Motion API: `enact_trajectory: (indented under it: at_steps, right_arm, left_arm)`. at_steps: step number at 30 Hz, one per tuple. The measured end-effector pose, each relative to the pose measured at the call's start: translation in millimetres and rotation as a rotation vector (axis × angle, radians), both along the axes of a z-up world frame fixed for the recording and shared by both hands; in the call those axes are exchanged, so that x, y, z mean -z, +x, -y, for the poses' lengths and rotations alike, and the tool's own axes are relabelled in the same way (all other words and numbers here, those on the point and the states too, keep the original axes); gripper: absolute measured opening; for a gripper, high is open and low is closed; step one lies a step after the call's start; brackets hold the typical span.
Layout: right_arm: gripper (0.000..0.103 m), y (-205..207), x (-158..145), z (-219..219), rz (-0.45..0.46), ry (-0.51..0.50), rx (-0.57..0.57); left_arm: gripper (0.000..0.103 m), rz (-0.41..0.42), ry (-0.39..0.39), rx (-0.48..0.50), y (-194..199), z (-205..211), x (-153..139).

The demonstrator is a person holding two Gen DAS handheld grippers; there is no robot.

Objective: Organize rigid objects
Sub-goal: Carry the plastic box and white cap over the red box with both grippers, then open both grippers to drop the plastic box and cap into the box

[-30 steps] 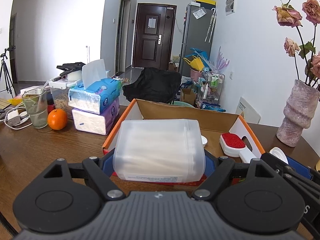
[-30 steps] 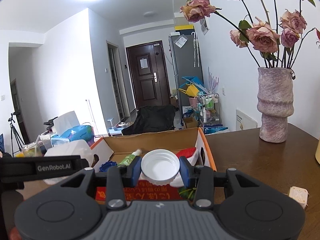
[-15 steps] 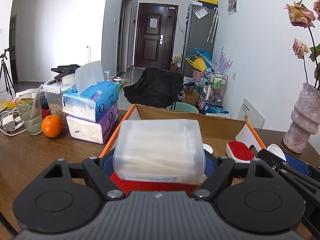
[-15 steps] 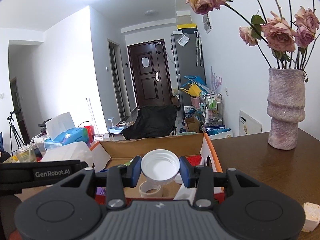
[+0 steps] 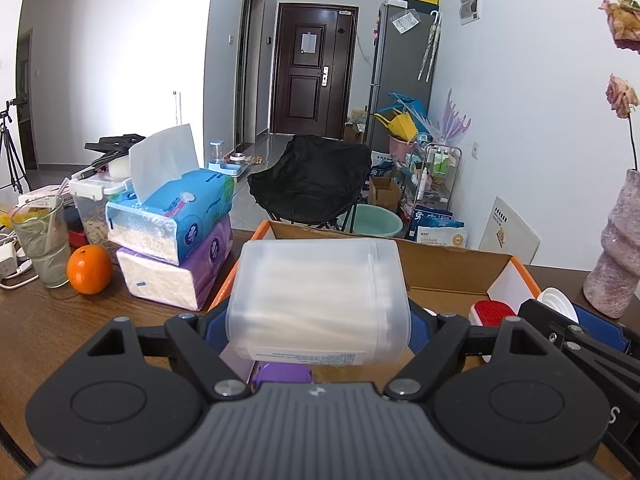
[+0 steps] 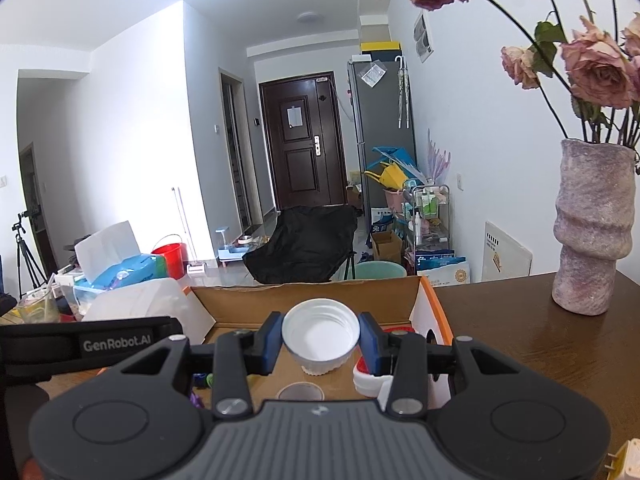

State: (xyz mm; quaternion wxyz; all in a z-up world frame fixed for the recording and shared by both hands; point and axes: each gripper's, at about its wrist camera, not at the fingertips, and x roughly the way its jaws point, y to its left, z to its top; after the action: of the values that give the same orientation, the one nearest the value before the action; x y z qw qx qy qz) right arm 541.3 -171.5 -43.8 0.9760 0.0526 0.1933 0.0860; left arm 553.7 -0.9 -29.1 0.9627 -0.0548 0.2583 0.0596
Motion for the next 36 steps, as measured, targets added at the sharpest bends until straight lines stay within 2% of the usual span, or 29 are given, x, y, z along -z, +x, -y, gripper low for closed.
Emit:
enact_trajectory:
  at_steps: [15, 16, 18, 20, 22, 24, 30, 36]
  right_arm:
    - [0.041, 49, 6, -9, -0.099, -0.08, -0.001]
    - [0.044, 50, 7, -9, -0.111, -0.086, 0.003]
    - [0.073, 50, 8, -7, -0.123, -0.084, 0.023]
    - [0.089, 48, 6, -3, -0.12, -0.088, 0.044]
    - [0.092, 46, 3, 2, -0.12, -0.084, 0.063]
    - [0.103, 45, 2, 7, -0.127, -0.071, 0.071]
    - [0.103, 41, -2, 17, -0.128, -0.063, 0.058]
    - [0.103, 21, -7, 26, -0.114, -0.094, 0.061]
  left_arm:
    - [0.084, -0.064, 0.039, 0.007, 49, -6, 17]
    - [0.086, -0.067, 0.042, 0.009, 49, -6, 17]
    - [0.093, -0.072, 0.04, 0.014, 49, -8, 17]
    - [0.101, -0.071, 0.042, 0.0, 48, -10, 15]
    - [0.103, -0.069, 0.04, -0.002, 46, -11, 13]
    - [0.103, -0.078, 0.036, -0.002, 46, -12, 13]
    - [0.103, -0.104, 0.03, 0.006, 43, -9, 9]
    - [0.103, -0.102, 0.022, 0.017, 21, -1, 2]
